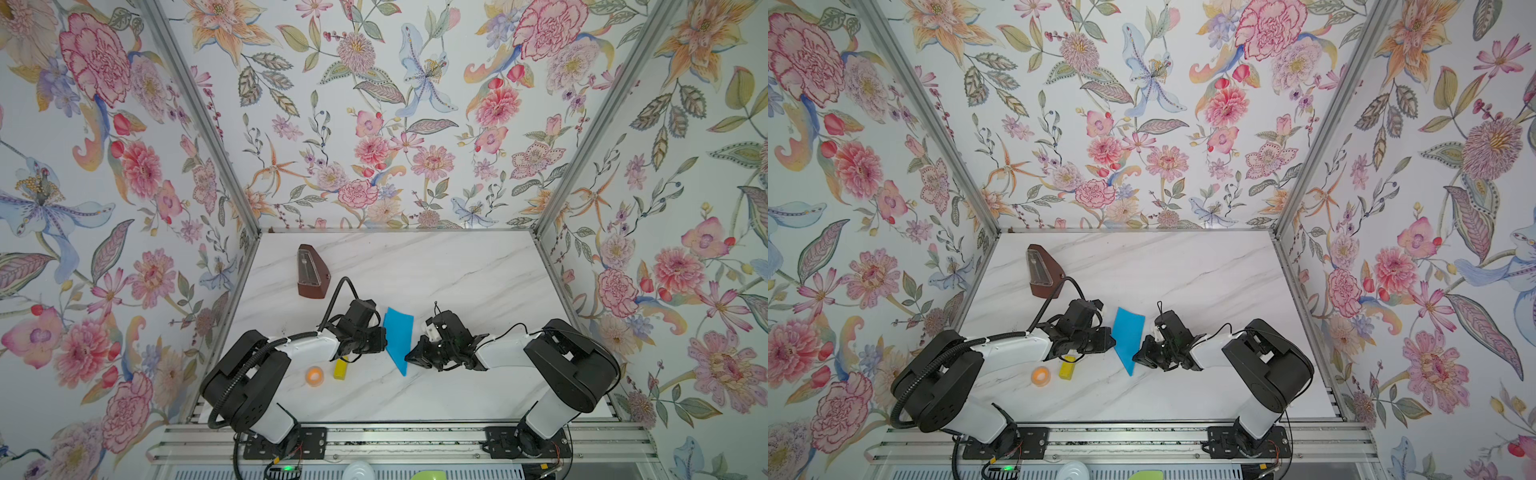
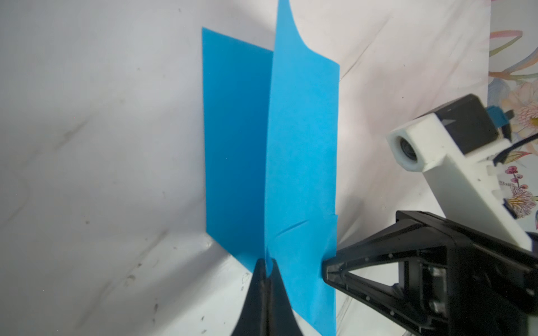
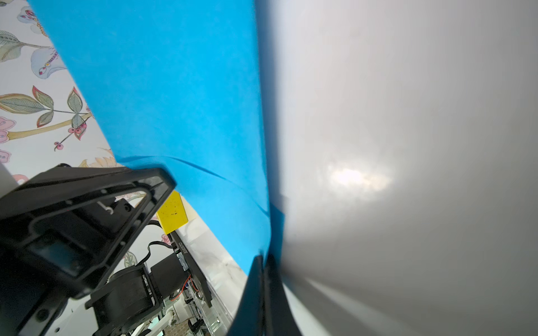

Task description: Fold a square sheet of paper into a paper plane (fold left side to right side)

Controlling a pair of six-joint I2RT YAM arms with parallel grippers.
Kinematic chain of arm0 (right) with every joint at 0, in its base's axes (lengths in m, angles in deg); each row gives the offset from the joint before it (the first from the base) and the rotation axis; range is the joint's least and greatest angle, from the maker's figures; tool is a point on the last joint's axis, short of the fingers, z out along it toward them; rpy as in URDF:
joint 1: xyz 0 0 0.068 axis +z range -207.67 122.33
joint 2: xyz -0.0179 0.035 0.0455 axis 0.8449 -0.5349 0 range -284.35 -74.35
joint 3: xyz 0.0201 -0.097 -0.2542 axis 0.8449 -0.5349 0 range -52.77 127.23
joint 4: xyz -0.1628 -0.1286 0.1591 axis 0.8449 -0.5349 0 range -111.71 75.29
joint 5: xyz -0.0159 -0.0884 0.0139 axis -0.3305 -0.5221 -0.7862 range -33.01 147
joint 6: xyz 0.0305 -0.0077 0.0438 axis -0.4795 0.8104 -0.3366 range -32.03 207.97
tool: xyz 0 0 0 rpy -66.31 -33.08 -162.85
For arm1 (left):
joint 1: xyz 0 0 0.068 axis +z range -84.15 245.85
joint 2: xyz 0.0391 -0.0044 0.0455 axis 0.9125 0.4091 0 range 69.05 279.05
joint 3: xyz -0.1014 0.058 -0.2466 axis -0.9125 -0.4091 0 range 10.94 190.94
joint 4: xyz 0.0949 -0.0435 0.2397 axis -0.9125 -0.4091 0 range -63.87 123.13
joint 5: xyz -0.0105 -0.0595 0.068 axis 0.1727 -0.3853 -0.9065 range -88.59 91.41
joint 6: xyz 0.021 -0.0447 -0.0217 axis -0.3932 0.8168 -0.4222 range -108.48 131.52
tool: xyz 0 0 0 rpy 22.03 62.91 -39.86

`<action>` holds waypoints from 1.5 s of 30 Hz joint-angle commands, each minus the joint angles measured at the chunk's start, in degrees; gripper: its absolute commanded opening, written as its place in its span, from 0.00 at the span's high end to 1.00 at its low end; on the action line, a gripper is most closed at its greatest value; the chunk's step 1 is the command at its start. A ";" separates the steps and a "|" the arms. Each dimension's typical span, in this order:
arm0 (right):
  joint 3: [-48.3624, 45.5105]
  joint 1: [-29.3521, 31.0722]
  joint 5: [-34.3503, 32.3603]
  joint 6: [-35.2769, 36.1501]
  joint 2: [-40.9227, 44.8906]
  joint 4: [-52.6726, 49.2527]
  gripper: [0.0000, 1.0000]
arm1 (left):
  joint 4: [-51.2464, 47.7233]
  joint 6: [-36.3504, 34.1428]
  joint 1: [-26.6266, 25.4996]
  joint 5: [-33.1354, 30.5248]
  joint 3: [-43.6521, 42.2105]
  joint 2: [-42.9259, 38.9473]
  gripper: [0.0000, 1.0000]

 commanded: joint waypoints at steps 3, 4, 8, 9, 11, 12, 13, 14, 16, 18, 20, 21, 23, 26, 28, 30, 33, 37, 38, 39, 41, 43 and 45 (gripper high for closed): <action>1.30 0.67 -1.81 2.18 -0.96 -4.74 1.00 | -5.23 -2.27 -1.17 -1.69 3.03 -0.40 1.00; 1.33 0.60 -1.89 2.33 -1.01 -4.94 1.00 | -6.17 -2.51 -1.46 -1.81 3.79 -0.16 1.00; 1.70 0.75 -1.85 2.79 -1.04 -5.23 1.00 | -8.87 -3.60 -2.68 -1.72 6.87 0.24 1.00; 1.72 0.70 -1.88 2.95 -1.11 -5.23 1.00 | -9.33 -3.78 -3.00 -1.59 7.53 2.18 1.00; 1.90 0.82 -1.88 3.23 -1.22 -5.43 1.00 | -10.47 -4.21 -3.73 -1.47 9.14 3.23 1.00; 1.90 0.83 -1.90 3.30 -1.25 -5.43 1.00 | -11.05 -4.45 -4.00 -1.46 9.90 3.67 1.00; 1.90 0.77 -1.89 3.47 -1.33 -5.49 1.00 | -11.88 -4.73 -4.27 -1.47 10.78 4.15 1.00; 1.98 0.92 -1.83 3.56 -1.39 -5.49 1.00 | -12.68 -5.00 -4.62 -1.43 11.66 4.68 1.00; 1.99 0.90 -1.90 3.66 -1.37 -5.58 1.00 | -14.18 -5.60 -5.29 -1.37 13.23 5.73 1.00; 1.99 0.87 -1.90 3.74 -1.40 -5.49 1.00 | -15.82 -6.31 -5.85 -1.86 14.98 6.67 1.00; 1.99 1.00 -1.81 3.93 -1.49 -5.48 1.00 | -16.84 -6.78 -6.44 -2.50 16.41 7.26 1.00; 1.91 1.01 -1.81 3.91 -1.51 -5.35 1.00 | -17.04 -6.87 -6.48 -2.64 16.91 7.50 1.00; 1.90 1.07 -1.64 4.07 -1.61 -5.23 1.00 | -17.28 -7.04 -6.48 -2.77 17.83 7.97 1.00; 1.81 1.18 -1.54 4.19 -1.59 -5.14 1.00 | -17.24 -7.11 -6.47 -2.64 18.87 8.88 1.00; 1.82 1.20 -1.46 4.31 -1.66 -5.07 1.00 | -16.84 -7.09 -6.45 -2.21 19.50 9.36 1.00; 1.81 1.29 -1.40 4.42 -1.70 -5.05 1.00 | -16.34 -6.97 -6.43 -1.82 19.86 9.85 1.00; 1.72 1.34 -1.28 4.40 -1.68 -4.88 1.00 | -16.01 -6.91 -6.49 -2.00 20.52 10.99 1.00; 1.64 1.46 -1.19 4.40 -1.64 -4.72 1.00 | -14.99 -6.78 -6.53 -1.81 21.37 12.51 1.00; 1.64 1.43 -1.19 4.45 -1.64 -4.76 1.00 | -14.89 -6.74 -6.49 -1.74 21.62 12.97 1.00; 1.64 1.46 -1.12 4.48 -1.67 -4.72 1.00 | -14.71 -6.72 -6.41 -1.64 21.87 13.39 1.00; 1.64 1.46 -1.10 4.49 -1.66 -4.71 1.00 | -14.19 -6.56 -6.46 -1.64 22.23 14.10 1.00; 1.63 1.42 -1.03 4.54 -1.77 -4.72 1.00 | -13.84 -6.43 -6.54 -1.68 22.39 14.66 1.00; 1.55 1.55 -0.94 4.51 -1.84 -4.63 1.00 | -13.43 -6.34 -6.46 -1.81 22.45 15.15 1.00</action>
